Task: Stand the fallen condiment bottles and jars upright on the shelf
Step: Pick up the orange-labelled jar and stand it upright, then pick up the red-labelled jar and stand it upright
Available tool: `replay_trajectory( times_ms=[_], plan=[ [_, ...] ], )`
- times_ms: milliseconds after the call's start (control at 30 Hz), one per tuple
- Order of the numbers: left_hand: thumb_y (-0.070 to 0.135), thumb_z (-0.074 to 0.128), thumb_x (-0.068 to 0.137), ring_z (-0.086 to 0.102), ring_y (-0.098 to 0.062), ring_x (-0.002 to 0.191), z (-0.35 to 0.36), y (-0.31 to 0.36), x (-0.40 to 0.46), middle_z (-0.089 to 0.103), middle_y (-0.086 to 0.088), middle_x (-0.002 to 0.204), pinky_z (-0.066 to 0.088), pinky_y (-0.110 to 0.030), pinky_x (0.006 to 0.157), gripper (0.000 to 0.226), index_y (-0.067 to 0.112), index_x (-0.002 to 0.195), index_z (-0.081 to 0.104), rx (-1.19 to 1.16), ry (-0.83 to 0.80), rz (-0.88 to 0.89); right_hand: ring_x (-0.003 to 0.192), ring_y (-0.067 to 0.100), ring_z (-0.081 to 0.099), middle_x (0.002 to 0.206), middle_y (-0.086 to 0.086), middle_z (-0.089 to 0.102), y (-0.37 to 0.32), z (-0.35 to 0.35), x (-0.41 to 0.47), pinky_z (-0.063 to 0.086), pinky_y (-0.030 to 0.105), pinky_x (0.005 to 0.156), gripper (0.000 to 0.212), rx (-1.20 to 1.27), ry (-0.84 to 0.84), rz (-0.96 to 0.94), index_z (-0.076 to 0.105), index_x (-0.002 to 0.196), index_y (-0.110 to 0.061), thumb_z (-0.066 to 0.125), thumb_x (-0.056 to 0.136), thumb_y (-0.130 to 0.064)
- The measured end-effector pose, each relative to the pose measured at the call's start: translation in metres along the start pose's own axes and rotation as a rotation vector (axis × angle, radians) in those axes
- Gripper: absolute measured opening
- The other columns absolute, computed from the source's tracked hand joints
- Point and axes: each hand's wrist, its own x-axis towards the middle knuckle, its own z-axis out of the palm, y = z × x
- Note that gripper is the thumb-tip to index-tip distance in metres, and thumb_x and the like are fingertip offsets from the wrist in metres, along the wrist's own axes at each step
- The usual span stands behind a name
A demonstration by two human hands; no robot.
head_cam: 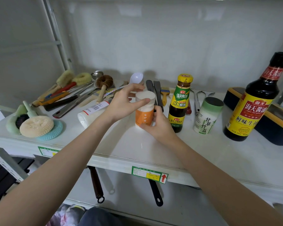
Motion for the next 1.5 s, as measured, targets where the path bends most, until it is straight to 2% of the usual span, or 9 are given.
replay_trajectory(
  times_ms=[300,533,800,933,1100,1200,1267,1400,1500],
  plan=[
    [0.026,0.074,0.078,0.059,-0.004,0.098,0.003,0.000,0.002,0.064,0.007,0.113,0.045,-0.011,0.085,0.033,0.018,0.108,0.063,-0.026,0.020,-0.014,0.119,0.026,0.054,0.130,0.011,0.055,0.003,0.002,0.004,0.047,0.042,0.100,0.065,-0.087,-0.002,-0.001,0.034,0.129,-0.011,0.072,0.078,-0.020],
    [0.027,0.073,0.078,0.057,0.012,0.092,0.002,-0.001,0.003,0.063,0.011,0.110,0.043,-0.002,0.080,0.033,0.019,0.108,0.063,-0.015,0.004,-0.018,0.117,0.028,0.054,0.129,0.012,0.055,0.003,0.002,0.005,0.047,0.042,0.097,0.067,-0.133,0.019,-0.011,0.033,0.129,-0.011,0.073,0.076,-0.022],
    [0.025,0.072,0.080,0.058,0.004,0.097,0.002,0.001,-0.001,0.062,0.007,0.115,0.041,0.001,0.079,0.033,0.015,0.110,0.062,-0.026,0.004,-0.019,0.119,0.027,0.053,0.131,0.012,0.054,0.001,0.000,0.004,0.047,0.036,0.097,0.069,-0.145,-0.006,0.008,0.031,0.133,-0.011,0.071,0.078,-0.025],
    [0.029,0.066,0.085,0.058,-0.009,0.113,-0.002,0.002,-0.004,0.059,0.006,0.123,0.045,-0.019,0.097,0.038,0.019,0.120,0.055,-0.076,-0.051,-0.034,0.120,0.027,0.055,0.132,0.011,0.055,-0.007,-0.005,0.001,0.047,0.039,0.099,0.074,-0.097,-0.018,0.025,0.026,0.139,-0.015,0.070,0.079,-0.024],
    [0.021,0.057,0.092,0.052,-0.011,0.121,-0.014,0.009,-0.008,0.054,0.006,0.128,0.039,-0.023,0.105,0.038,0.013,0.128,0.048,-0.087,-0.009,-0.008,0.135,0.023,0.040,0.147,0.006,0.040,-0.033,-0.015,0.004,0.038,0.044,0.109,0.094,-0.080,0.072,-0.087,0.016,0.144,-0.019,0.065,0.069,-0.044],
    [0.015,0.055,0.091,0.051,-0.010,0.119,-0.027,0.005,-0.007,0.051,0.006,0.127,0.038,-0.008,0.097,0.040,0.011,0.130,0.047,0.018,0.030,0.031,0.130,0.026,0.041,0.139,0.011,0.044,-0.060,-0.024,0.004,0.035,0.034,0.107,0.070,-0.213,0.160,-0.236,0.029,0.140,-0.010,0.064,0.081,-0.026],
    [0.013,0.056,0.090,0.050,-0.011,0.115,-0.037,0.000,-0.008,0.051,0.003,0.126,0.035,0.001,0.088,0.041,0.008,0.129,0.046,0.086,0.059,0.020,0.120,0.027,0.045,0.127,0.009,0.052,-0.077,-0.023,0.004,0.038,0.036,0.102,0.052,-0.307,0.227,-0.357,0.043,0.132,-0.010,0.060,0.083,-0.021],
    [0.024,0.059,0.083,0.049,-0.021,0.122,-0.056,-0.019,-0.011,0.052,-0.009,0.130,0.036,-0.024,0.100,0.050,0.008,0.128,0.045,0.170,0.089,-0.068,0.113,0.029,0.047,0.118,0.011,0.058,-0.094,-0.002,0.010,0.033,0.028,0.094,0.036,-0.360,0.234,-0.460,0.057,0.117,-0.009,0.055,0.082,-0.018],
    [0.025,0.063,0.084,0.046,-0.023,0.125,-0.068,-0.036,-0.019,0.050,-0.011,0.130,0.035,-0.026,0.097,0.050,0.009,0.128,0.045,0.274,0.067,-0.172,0.113,0.030,0.048,0.117,0.014,0.059,-0.099,0.022,0.013,0.031,0.025,0.096,0.034,-0.300,0.106,-0.428,0.059,0.116,-0.007,0.055,0.082,-0.011]
  ],
)
